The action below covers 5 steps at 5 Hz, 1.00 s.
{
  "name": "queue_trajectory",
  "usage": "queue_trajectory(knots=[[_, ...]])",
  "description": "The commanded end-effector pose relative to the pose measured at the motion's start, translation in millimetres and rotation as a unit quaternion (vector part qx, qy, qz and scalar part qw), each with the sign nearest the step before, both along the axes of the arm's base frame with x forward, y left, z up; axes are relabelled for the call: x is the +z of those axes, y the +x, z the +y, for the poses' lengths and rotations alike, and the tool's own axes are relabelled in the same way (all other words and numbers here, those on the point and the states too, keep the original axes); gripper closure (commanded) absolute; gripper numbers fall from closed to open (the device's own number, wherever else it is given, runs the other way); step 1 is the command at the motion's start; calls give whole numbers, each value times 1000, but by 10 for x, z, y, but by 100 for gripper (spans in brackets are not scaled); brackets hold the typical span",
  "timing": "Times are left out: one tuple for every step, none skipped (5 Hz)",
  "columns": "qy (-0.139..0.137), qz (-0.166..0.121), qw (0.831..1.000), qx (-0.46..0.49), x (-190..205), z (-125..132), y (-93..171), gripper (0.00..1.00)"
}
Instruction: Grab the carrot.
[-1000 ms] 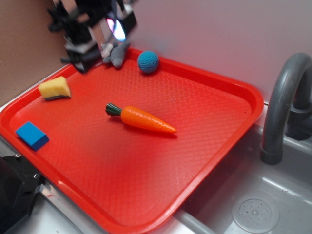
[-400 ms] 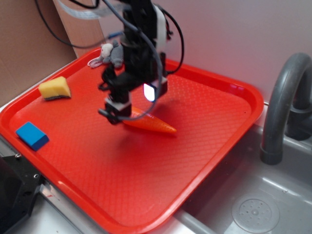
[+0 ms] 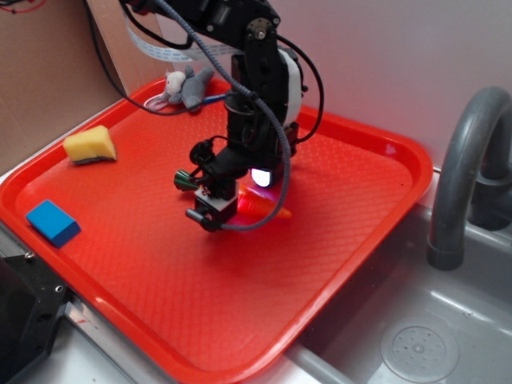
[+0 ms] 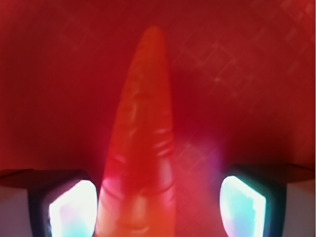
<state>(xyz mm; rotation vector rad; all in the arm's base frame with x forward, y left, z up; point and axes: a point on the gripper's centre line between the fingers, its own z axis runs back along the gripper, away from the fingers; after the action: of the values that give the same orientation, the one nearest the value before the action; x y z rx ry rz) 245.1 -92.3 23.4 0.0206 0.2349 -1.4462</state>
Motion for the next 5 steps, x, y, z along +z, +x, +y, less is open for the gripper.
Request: queue_trajectory(knots=[[18,-7,1000,-18,-60,-137,-227,100],[14,-15,1000,-12,-18,-104,-210,100],[7,-53,998,22,467,-37,-114,100],[-20,-103,984,147,956,139,-3,100],[-37,-111,955,271,1449,399,-42,100]])
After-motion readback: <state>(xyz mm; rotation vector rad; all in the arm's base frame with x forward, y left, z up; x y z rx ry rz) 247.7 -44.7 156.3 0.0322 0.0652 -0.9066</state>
